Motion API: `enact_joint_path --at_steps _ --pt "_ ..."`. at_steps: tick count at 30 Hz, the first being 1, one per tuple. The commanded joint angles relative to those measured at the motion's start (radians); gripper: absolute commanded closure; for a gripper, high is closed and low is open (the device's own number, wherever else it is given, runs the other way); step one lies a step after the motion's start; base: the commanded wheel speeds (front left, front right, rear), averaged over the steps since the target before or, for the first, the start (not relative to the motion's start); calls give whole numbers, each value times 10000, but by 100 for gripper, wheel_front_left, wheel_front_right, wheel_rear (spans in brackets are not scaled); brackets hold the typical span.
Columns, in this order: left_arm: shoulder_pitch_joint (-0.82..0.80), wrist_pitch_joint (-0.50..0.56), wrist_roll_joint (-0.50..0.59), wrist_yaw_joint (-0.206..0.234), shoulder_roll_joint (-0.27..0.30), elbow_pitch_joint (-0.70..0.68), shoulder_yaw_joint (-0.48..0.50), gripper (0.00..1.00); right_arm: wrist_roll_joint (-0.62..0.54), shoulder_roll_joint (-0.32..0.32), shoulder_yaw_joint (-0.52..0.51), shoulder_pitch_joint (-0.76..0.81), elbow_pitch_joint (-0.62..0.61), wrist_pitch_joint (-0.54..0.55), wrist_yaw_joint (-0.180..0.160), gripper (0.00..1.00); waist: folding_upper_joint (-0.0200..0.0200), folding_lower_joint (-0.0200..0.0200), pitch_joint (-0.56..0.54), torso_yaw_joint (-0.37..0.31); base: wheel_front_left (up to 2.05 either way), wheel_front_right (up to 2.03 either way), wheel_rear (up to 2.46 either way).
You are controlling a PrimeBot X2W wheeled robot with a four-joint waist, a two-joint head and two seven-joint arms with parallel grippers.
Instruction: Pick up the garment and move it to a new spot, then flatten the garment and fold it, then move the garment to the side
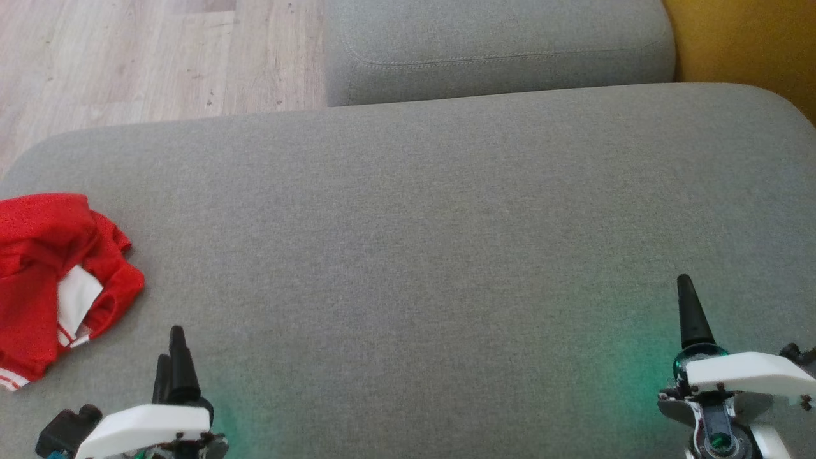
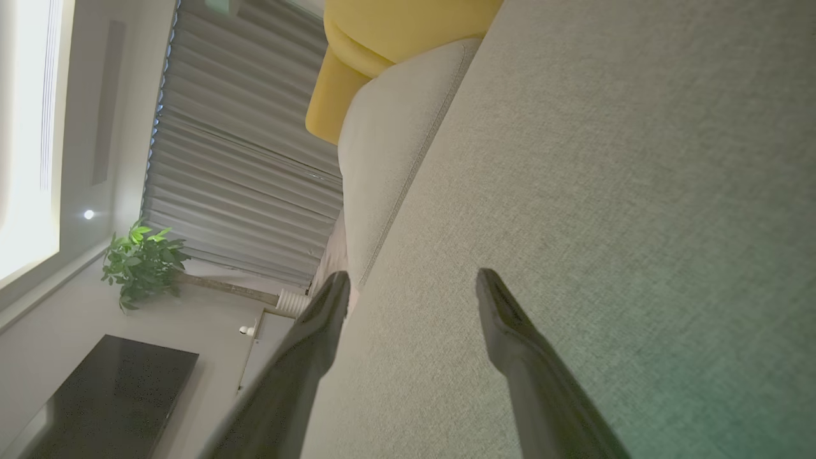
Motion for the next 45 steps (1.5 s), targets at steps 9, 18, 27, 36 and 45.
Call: enact_joint_path --at_steps 9,18,27,36,45 --pt "-314 -376 1576 162 143 -319 -32 0 -1583 -120 269 -302 -475 -375 -3 0 0 0 27 -28 0 0 0" --pt "-328 -640 2765 301 155 -302 -91 0 -2828 2 431 -297 -551 -641 -4 0 0 0 64 -84 0 0 0" --pt "-281 -904 3887 483 159 -293 -106 0 -4004 46 499 -339 -512 -906 -4 0 0 0 102 -111 0 0 0" --pt "-235 -1168 4969 672 172 -329 0 0 -5158 70 394 -371 -475 -1171 -5 0 0 0 73 -136 0 0 0" --pt "-201 -1432 6052 830 177 -309 117 0 -6327 119 189 -391 -385 -1437 -5 0 0 0 48 -183 0 0 0"
